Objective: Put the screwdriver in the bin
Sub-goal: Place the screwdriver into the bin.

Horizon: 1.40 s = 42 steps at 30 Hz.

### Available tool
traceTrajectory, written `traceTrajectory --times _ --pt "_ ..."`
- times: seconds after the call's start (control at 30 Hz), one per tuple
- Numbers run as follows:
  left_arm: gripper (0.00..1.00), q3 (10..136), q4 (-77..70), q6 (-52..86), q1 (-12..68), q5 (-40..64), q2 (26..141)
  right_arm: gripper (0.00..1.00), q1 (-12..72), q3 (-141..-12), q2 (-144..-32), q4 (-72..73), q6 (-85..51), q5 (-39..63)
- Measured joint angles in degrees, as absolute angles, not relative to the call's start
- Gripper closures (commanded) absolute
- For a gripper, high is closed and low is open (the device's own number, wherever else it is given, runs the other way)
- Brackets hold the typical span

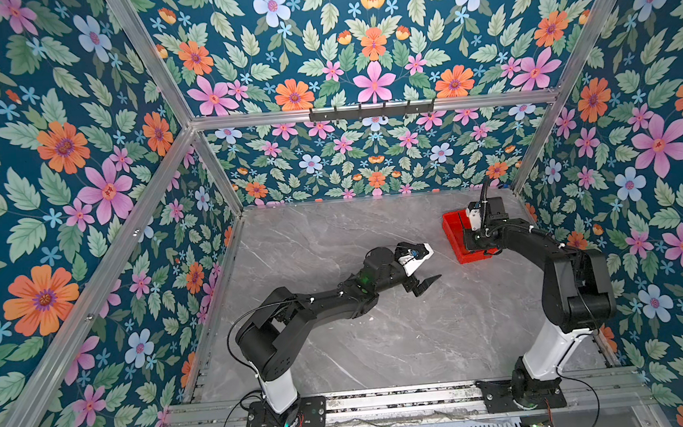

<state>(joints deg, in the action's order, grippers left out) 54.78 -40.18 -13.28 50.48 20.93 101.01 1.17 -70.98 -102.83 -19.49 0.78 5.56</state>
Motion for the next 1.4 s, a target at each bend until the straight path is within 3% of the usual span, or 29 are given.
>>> traceTrajectory --times 0.67,0.93,1.3,1.4 --pt "0.0 53.6 -40.2 -13.3 50.5 20.9 100.6 1.0 1.1 -79.7 -113.3 -21.2 2.3 5.8" --pt "0.0 53.1 -40.2 -13.3 50.5 20.3 100.2 0.69 1.1 -79.7 -113.3 -21.3 2.7 5.7" --pt "0.0 51.9 -40.2 -13.5 50.3 19.3 98.7 0.44 1.1 -76.1 -106.2 -21.1 2.3 4.3" --pt "0.0 50.7 -40.3 -13.5 49.9 19.2 97.4 0.32 1.1 -73.9 -102.6 -20.6 1.8 4.2"
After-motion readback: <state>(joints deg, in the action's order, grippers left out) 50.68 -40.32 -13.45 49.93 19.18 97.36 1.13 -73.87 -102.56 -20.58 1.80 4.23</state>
